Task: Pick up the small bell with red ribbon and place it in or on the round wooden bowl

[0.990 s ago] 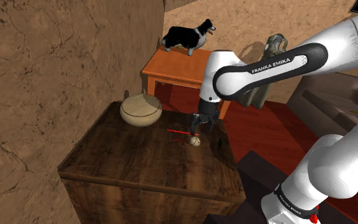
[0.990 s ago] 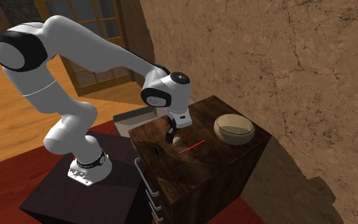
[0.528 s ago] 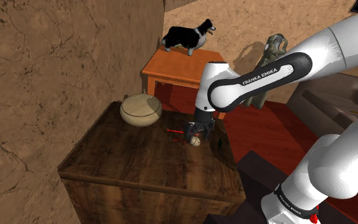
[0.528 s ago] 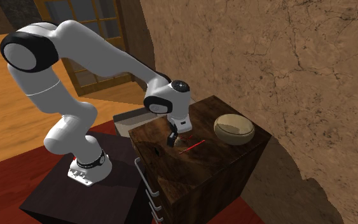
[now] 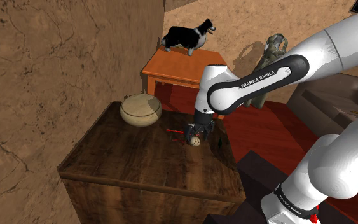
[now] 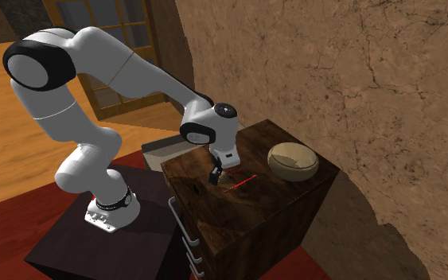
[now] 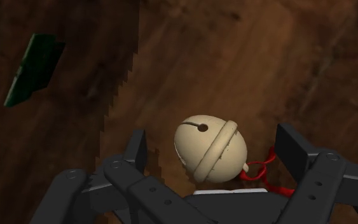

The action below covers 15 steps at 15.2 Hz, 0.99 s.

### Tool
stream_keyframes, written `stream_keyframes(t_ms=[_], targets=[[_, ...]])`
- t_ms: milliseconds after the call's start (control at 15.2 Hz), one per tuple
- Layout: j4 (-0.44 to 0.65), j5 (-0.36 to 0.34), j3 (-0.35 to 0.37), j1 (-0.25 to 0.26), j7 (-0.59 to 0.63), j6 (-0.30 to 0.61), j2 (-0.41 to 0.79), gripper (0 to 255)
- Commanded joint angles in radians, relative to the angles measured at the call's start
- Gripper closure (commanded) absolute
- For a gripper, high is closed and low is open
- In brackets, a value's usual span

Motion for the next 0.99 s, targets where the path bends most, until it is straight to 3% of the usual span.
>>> stream_keyframes(t_ms=[0,594,924], targets=[[0.0,0.0,0.0,0.0,0.0,0.0,0.0,255],[0.0,0.0,0.0,0.0,0.0,0.0,0.0,255],[0.026,0.0,-0.005,-0.001,0.004,-0.077,-0.051,255]])
